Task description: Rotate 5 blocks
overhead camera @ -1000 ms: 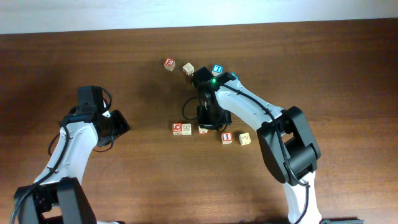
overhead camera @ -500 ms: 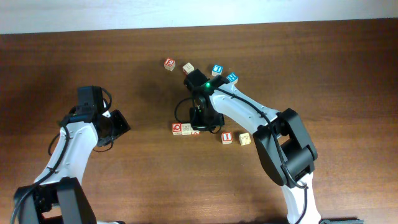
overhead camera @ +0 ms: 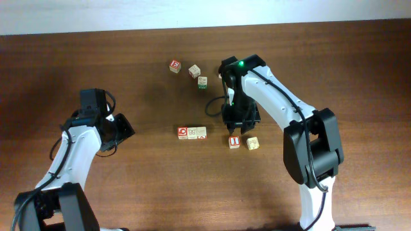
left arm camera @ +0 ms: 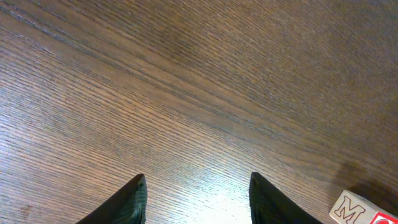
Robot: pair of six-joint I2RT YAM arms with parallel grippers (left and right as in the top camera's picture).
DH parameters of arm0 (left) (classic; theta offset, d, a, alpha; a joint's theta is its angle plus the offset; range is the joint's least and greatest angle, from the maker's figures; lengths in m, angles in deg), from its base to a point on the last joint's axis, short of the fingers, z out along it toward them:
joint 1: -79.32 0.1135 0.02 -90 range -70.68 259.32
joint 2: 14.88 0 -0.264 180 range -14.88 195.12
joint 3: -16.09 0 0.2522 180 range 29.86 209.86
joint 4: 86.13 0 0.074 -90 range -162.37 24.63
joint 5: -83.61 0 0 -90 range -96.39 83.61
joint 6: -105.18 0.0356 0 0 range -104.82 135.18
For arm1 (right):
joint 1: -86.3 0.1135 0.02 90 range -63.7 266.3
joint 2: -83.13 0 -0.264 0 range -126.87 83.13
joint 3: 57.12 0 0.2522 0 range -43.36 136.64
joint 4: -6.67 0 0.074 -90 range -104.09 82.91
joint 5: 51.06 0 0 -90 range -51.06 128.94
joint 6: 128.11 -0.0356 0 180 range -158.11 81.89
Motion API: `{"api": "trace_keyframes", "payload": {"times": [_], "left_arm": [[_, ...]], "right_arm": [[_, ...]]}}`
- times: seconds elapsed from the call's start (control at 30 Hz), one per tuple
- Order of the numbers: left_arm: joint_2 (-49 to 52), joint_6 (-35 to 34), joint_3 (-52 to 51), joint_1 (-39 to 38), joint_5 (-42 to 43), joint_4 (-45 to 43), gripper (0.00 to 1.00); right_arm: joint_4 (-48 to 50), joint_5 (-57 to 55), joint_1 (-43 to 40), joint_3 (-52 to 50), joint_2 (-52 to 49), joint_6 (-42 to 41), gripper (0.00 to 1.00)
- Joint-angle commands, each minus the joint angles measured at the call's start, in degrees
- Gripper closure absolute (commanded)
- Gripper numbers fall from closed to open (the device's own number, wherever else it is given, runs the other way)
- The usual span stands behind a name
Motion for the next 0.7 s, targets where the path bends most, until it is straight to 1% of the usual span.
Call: {"api": "trace_keyframes", "payload": {"times": [0.0, 0.17, 0.33, 0.47, 0.67], "left_arm": [[0.3, 0.9, -0.4, 0.2, -0.2, -0.1, 0.5], [0.3, 0.9, -0.4, 0.2, -0.2, -0.1, 0.49], [0.3, 0.9, -0.4, 0.2, -0.2, -0.1, 0.49], [0.3, 0.9, -0.4, 0.2, -0.2, -0.1, 0.49], [0.3, 0.9, -0.4, 0.2, -0.2, -0.1, 0.49]], "right_arm": [[0.4, -0.1, 0.3, -3.4, 1.3, 1.9, 0.62], [3.4, -0.1, 0.3, -8.1, 1.3, 1.9, 0.63], [11.2, -0.1, 1.6, -12.9, 1.3, 1.0, 0.63], [15.6, 0.0, 3.3, -13.2, 1.3, 1.0, 0.64], [18.5, 1.0, 3.2, -13.2, 1.3, 0.3, 0.64]]}}
